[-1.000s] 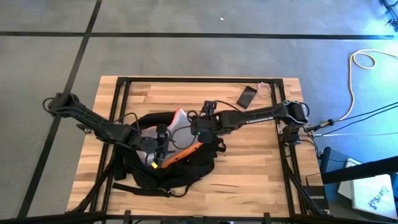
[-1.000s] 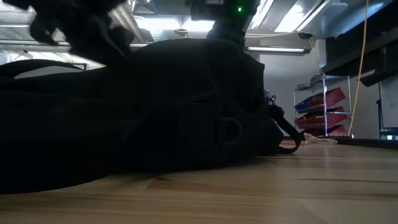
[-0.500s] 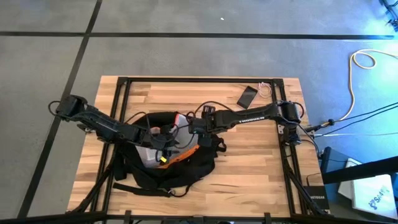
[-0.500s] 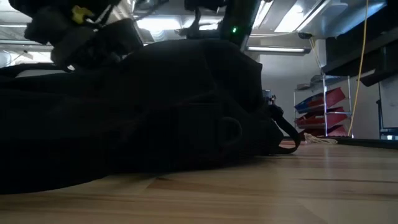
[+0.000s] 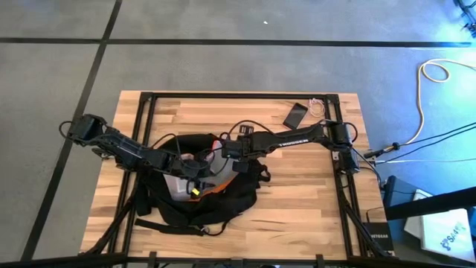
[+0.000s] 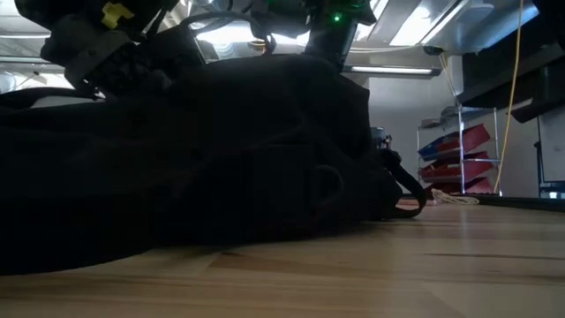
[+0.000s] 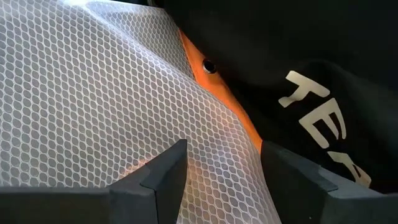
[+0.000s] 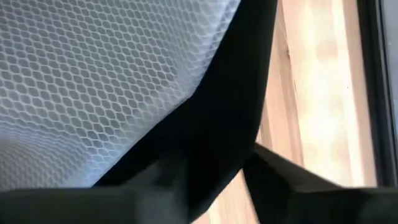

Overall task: Unpack backpack
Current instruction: Put the zipper pouch into the black backpack

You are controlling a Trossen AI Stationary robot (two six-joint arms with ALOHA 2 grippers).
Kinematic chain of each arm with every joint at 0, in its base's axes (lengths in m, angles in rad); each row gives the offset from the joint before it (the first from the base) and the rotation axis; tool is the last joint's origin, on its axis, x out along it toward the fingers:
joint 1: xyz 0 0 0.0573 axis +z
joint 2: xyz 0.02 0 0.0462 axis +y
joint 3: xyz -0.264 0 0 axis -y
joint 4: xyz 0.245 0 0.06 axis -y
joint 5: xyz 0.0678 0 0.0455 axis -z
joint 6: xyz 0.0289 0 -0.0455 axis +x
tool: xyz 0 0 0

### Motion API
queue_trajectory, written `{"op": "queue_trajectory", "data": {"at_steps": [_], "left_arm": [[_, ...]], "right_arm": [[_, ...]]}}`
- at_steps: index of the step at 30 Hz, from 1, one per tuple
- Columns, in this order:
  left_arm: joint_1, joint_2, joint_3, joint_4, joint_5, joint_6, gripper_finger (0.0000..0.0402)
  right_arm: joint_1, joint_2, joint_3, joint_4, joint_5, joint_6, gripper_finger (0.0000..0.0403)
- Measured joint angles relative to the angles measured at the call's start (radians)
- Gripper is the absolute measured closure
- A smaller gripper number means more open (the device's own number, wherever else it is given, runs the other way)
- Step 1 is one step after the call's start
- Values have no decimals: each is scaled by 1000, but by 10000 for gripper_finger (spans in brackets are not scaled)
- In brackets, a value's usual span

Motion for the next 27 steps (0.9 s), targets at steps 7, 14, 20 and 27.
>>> {"op": "queue_trajectory", "data": {"at_steps": [7,14,20,27], "left_arm": [[-1,0,0,-1,0,0,215],[-1,0,0,-7,0,2,215],[-1,0,0,-7,0,2,215],[-1,0,-1,-9,2,2,215]], "right_arm": [[-14,-3,0,-6,-26,-14,392],[-13,-84,0,-13,65,3,402],[-12,-187,0,-15,109,14,402],[0,-294,1,-34,185,31,403]]}}
